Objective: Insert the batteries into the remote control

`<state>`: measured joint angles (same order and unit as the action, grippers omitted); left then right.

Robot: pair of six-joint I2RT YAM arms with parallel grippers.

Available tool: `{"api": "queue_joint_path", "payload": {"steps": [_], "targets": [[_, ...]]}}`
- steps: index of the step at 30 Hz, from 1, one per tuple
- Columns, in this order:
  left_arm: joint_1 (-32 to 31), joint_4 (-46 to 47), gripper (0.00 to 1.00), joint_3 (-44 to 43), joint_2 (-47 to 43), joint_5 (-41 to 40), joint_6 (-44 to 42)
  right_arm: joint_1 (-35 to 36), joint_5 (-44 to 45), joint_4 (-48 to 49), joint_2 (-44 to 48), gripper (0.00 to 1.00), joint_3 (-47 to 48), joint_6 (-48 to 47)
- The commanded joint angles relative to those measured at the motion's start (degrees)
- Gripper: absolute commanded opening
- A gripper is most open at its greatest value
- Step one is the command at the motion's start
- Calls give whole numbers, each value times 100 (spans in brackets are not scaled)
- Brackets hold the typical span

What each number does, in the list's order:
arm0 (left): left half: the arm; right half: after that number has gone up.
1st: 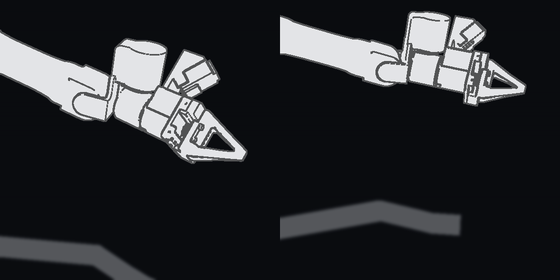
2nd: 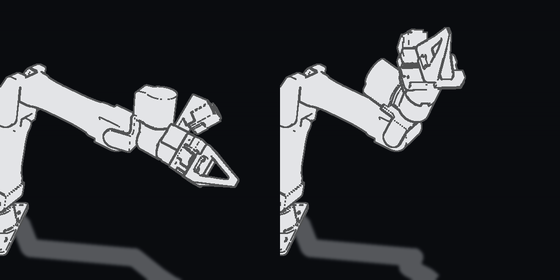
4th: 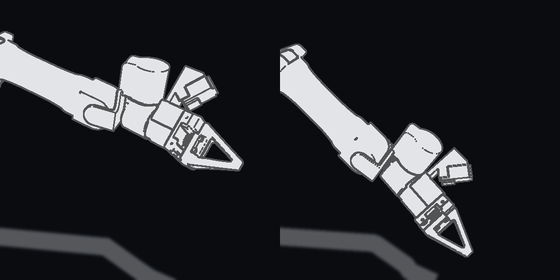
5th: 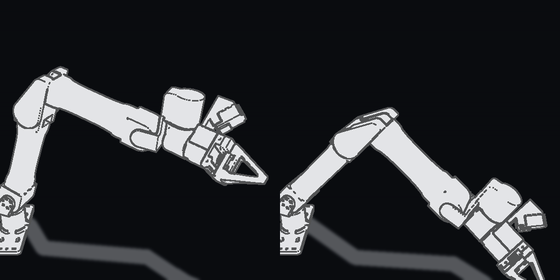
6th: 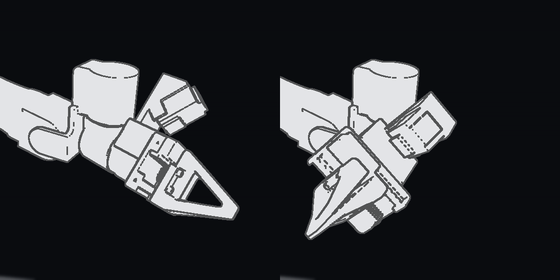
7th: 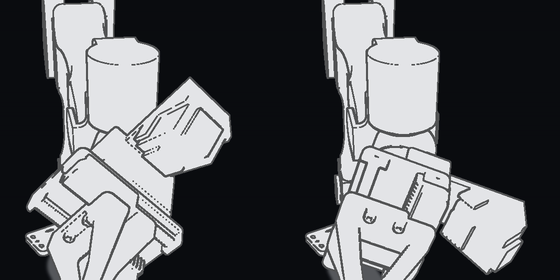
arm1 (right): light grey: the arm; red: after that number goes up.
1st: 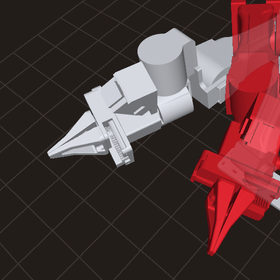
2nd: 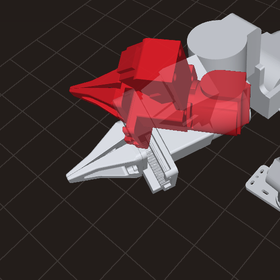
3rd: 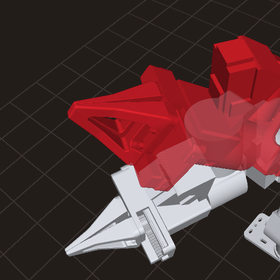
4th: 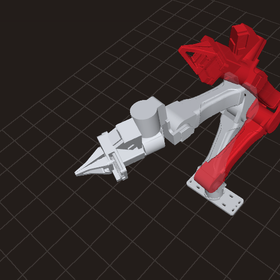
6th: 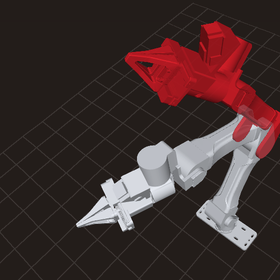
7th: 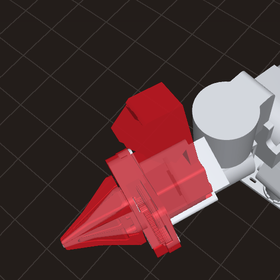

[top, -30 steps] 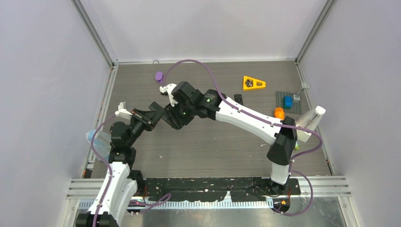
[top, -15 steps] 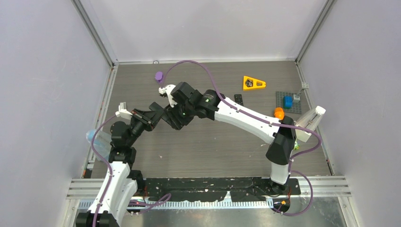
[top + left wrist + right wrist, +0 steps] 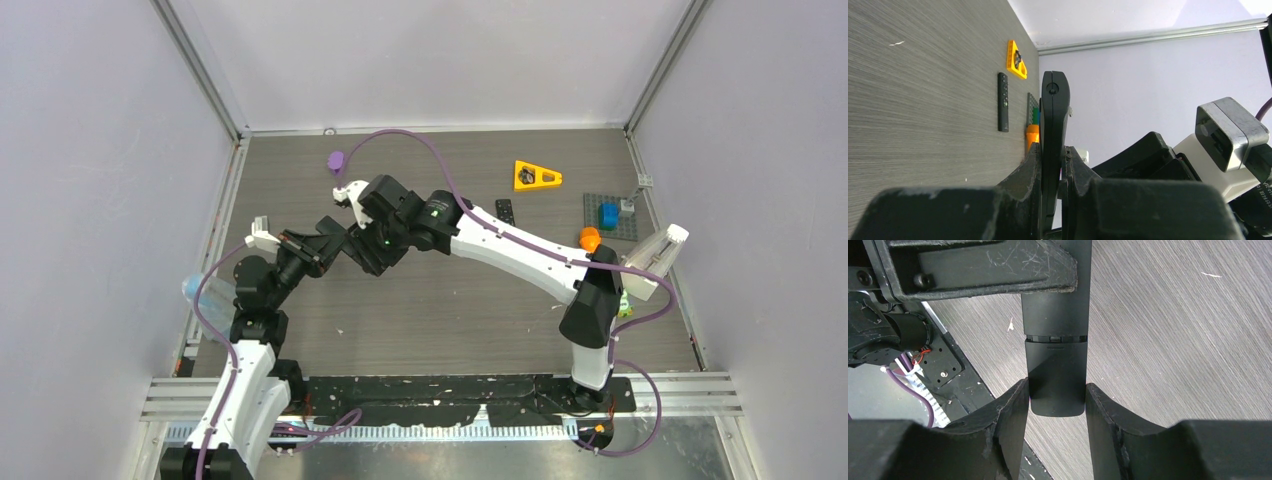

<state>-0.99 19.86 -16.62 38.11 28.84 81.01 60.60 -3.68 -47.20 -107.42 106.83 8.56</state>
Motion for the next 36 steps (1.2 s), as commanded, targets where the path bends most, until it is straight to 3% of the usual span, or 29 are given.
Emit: {"api": "queue_joint_path", "payload": {"steps": [1, 17, 24, 36], "targets": [[-32, 782, 0, -409, -132, 496, 440, 62, 108, 234, -207, 48, 139, 68], [-309, 800, 0, -368, -138, 662, 215, 57, 262, 981, -331, 40, 214, 282], [-535, 357, 0, -439, -141, 813, -526, -49, 114, 1146, -401, 40, 423, 168], [-832, 23, 0, -512, -123, 797, -917, -350, -70, 1686, -37, 45, 12, 438]]}}
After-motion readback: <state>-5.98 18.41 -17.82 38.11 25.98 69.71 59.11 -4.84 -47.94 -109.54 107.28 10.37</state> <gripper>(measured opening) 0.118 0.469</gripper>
